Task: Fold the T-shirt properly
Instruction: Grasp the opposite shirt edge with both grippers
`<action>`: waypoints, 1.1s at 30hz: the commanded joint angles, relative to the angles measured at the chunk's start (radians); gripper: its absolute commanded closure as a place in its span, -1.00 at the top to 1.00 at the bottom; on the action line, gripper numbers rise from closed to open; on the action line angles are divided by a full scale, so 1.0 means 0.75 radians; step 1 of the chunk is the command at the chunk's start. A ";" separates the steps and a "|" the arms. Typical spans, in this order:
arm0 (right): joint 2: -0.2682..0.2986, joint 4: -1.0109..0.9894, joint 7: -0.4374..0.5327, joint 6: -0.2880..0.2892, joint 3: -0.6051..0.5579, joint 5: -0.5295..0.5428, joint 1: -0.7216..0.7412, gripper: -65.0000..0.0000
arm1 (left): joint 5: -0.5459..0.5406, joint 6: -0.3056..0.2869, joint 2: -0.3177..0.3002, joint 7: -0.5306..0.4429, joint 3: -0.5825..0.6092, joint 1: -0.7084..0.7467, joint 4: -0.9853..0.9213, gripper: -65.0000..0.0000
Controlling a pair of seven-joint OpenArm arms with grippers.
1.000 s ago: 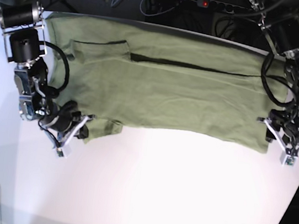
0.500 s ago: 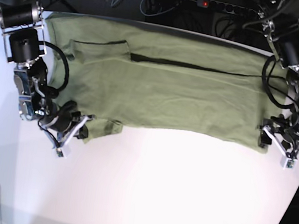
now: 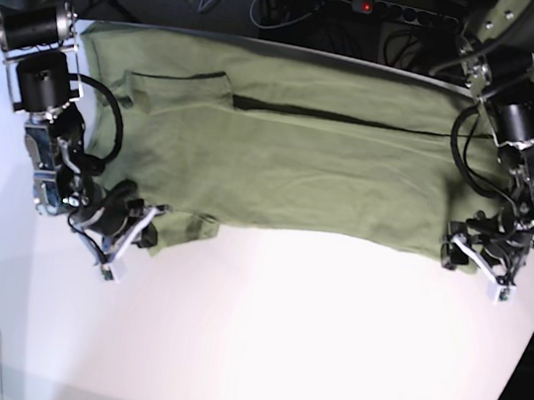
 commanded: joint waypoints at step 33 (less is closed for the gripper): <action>0.016 0.018 0.024 0.010 0.008 0.014 0.039 -0.98 | -0.020 -0.004 -0.011 -0.027 -0.094 -0.079 -0.158 -0.94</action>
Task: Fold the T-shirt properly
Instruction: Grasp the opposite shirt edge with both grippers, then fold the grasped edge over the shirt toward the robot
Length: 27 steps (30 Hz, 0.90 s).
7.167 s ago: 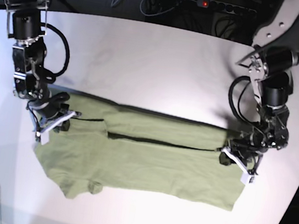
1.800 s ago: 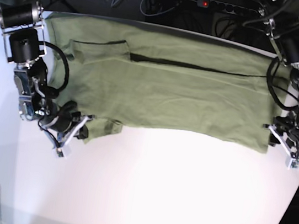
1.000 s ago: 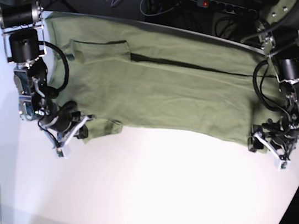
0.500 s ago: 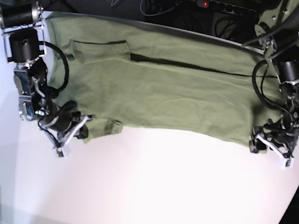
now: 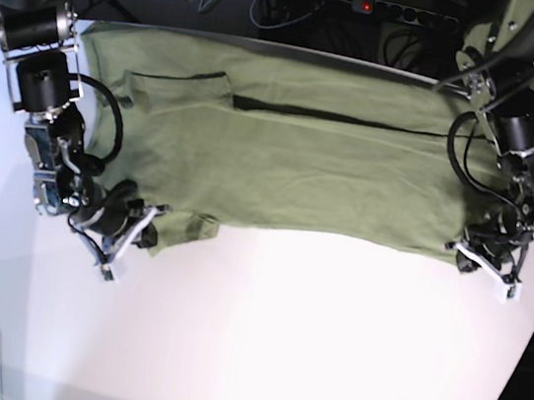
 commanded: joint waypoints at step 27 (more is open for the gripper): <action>0.157 0.632 -0.035 0.000 0.165 0.016 -0.285 -0.97 | 0.014 -0.016 0.042 0.120 0.012 0.088 0.385 -0.94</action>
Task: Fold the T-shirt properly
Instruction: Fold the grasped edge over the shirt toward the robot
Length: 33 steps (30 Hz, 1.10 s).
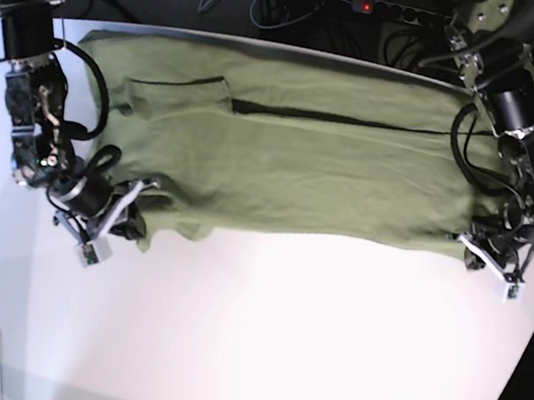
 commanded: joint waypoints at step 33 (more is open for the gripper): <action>0.093 0.747 0.010 0.008 0.448 0.019 -0.740 -0.97 | -0.018 -0.007 0.126 -0.041 -0.009 0.405 0.615 -0.95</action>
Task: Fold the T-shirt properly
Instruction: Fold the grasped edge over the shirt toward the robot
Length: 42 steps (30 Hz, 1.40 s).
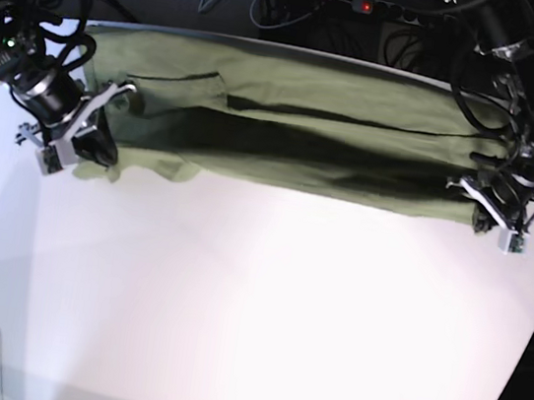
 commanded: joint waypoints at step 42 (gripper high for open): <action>-0.266 0.065 0.477 0.008 0.010 -0.230 -0.545 -0.97 | -0.020 0.002 0.011 -0.029 -0.096 0.118 0.143 -0.95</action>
